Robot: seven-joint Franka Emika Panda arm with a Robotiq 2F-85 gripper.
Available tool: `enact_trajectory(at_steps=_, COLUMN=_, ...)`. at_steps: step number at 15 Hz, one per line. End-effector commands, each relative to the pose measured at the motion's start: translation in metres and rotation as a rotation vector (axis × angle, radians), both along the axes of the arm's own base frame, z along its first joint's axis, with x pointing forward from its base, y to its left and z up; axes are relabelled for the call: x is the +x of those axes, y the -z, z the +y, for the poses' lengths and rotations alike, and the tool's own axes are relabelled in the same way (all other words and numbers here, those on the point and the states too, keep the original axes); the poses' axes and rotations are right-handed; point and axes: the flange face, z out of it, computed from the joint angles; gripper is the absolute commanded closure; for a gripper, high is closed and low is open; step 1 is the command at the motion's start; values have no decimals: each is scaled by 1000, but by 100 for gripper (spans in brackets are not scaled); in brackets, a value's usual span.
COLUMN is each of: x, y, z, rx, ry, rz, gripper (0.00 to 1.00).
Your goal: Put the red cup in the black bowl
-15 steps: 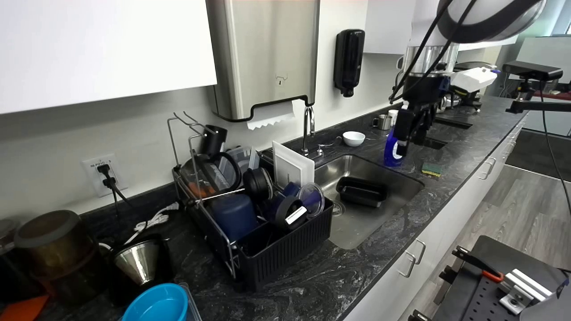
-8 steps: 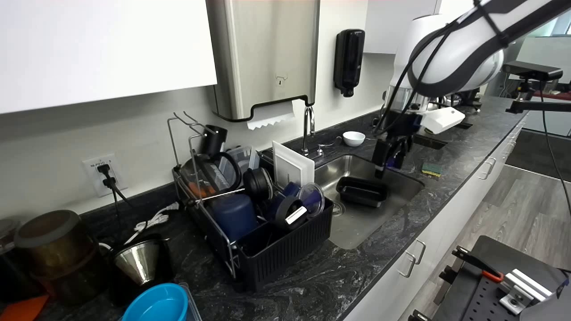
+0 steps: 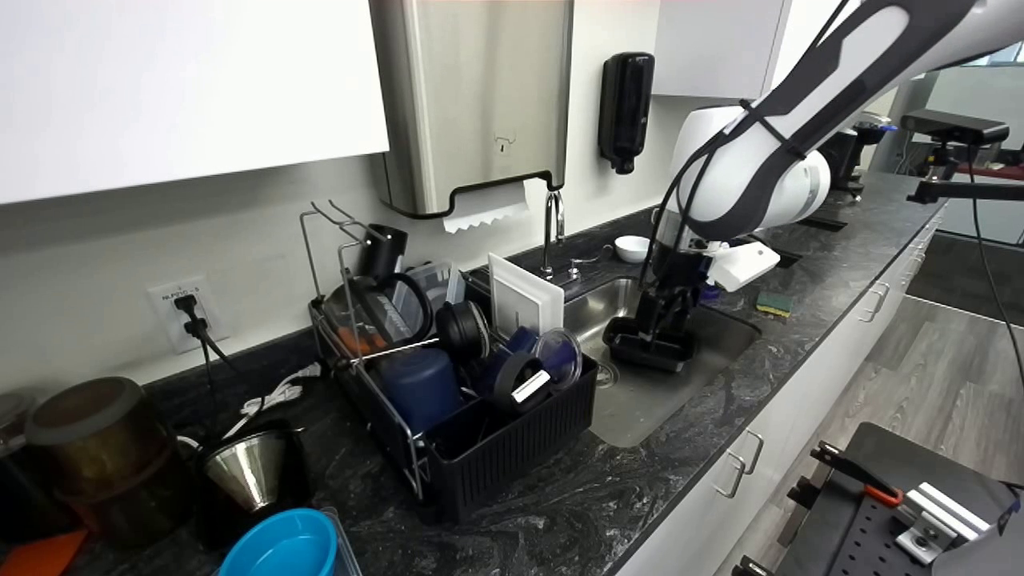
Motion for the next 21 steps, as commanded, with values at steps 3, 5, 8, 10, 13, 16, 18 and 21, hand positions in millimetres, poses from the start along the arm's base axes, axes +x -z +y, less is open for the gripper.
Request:
enact_trajectory(at_steps=3, x=22, y=13, z=-1, rx=3, ry=5, rz=3, gripper=0)
enact_trajectory(at_steps=5, x=27, y=16, z=0, rx=2, ry=5, rz=7, gripper=0)
enact_trajectory(at_steps=8, x=26, y=14, z=0, rx=3, ry=4, rz=4, gripper=0)
enact_trajectory(at_steps=10, x=22, y=24, z=-2, rx=8, ry=-11, rz=20, gripper=0)
enact_trajectory(at_steps=13, x=20, y=49, z=-7, rx=38, ry=-48, rz=27, gripper=0)
enact_trajectory(at_steps=16, x=22, y=72, z=-14, rx=69, ry=-76, rz=32, gripper=0)
enact_trajectory(at_steps=18, x=26, y=86, z=-18, rx=88, ry=-89, rz=27, gripper=0)
enact_trajectory(at_steps=21, x=40, y=108, z=-18, rx=93, ry=-96, rz=19, gripper=0)
